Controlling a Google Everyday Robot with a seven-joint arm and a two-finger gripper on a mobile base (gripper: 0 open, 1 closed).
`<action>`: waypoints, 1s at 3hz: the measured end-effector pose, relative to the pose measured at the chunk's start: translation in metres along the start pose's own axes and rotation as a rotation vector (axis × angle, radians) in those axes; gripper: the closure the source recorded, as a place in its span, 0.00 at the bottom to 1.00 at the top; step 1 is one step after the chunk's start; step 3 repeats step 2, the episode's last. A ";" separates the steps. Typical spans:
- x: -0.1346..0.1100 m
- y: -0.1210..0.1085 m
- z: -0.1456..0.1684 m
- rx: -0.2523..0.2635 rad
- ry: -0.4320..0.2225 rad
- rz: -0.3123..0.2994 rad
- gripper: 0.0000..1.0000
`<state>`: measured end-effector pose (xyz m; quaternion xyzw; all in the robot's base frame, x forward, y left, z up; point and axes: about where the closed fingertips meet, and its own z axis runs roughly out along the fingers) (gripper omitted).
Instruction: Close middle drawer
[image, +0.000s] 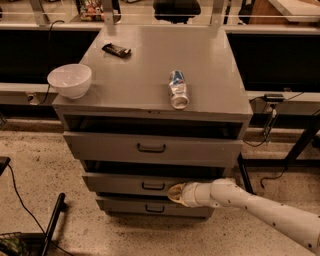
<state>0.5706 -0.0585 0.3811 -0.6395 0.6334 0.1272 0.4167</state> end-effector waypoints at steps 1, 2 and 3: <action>-0.006 0.011 0.003 -0.032 -0.015 -0.041 1.00; -0.008 0.020 0.006 -0.059 -0.022 -0.062 1.00; -0.008 0.020 0.006 -0.059 -0.022 -0.062 1.00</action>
Offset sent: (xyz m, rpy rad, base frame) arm -0.0244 0.0142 -0.0079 -0.0230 -0.0049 0.1215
